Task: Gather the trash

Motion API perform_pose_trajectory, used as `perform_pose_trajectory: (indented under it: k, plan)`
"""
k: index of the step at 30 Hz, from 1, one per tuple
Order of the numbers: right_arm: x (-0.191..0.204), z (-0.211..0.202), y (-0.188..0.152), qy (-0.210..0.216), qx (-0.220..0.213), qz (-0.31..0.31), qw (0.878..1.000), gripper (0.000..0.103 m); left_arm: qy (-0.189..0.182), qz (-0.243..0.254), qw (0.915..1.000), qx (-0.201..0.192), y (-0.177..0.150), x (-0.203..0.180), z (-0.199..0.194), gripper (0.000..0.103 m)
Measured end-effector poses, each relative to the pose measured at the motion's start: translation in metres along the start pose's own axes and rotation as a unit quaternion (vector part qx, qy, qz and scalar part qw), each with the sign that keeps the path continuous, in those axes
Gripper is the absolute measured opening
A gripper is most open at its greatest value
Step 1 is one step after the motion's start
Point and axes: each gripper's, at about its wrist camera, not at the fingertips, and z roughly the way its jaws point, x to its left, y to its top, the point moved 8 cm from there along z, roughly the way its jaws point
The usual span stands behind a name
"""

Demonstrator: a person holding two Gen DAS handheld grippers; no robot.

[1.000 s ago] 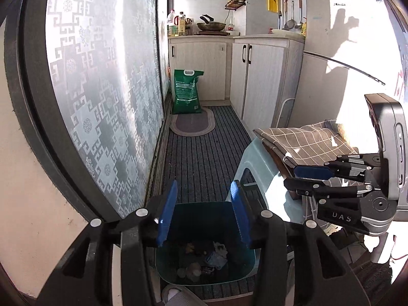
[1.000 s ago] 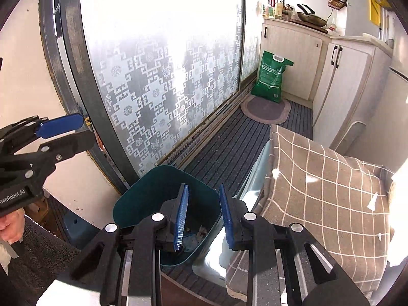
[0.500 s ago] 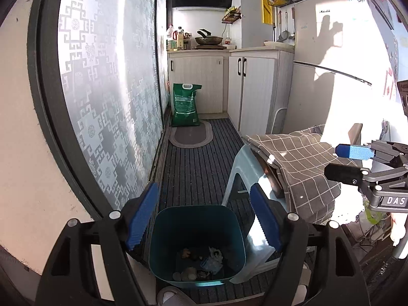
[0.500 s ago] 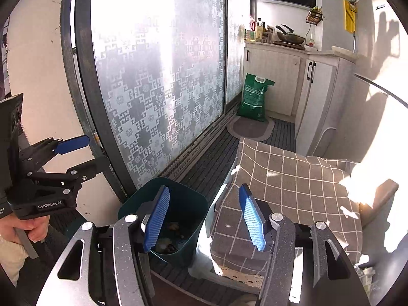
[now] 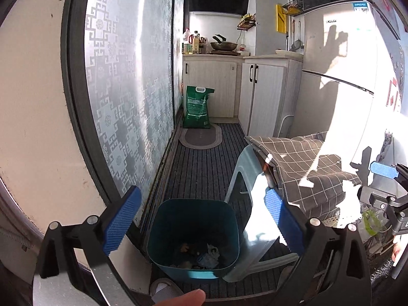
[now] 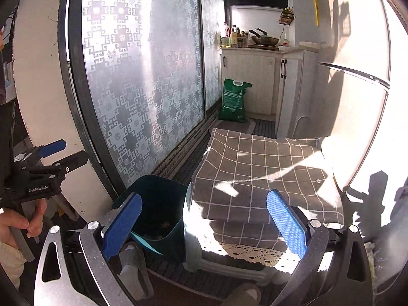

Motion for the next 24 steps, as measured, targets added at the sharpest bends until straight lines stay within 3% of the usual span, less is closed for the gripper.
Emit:
perform_pose_trajectory:
  k: [11,24]
  plan:
    - [0.014,0.010,-0.004,0.001,0.014,-0.025,1.000,0.099,-0.003,-0.004,0.9997,0.023,-0.014,-0.002,0.001,0.100]
    - [0.018,0.012,-0.002,0.002,0.016,-0.029,0.999,0.099,0.008,-0.019,0.9995,0.022,-0.016,0.007,0.001,0.100]
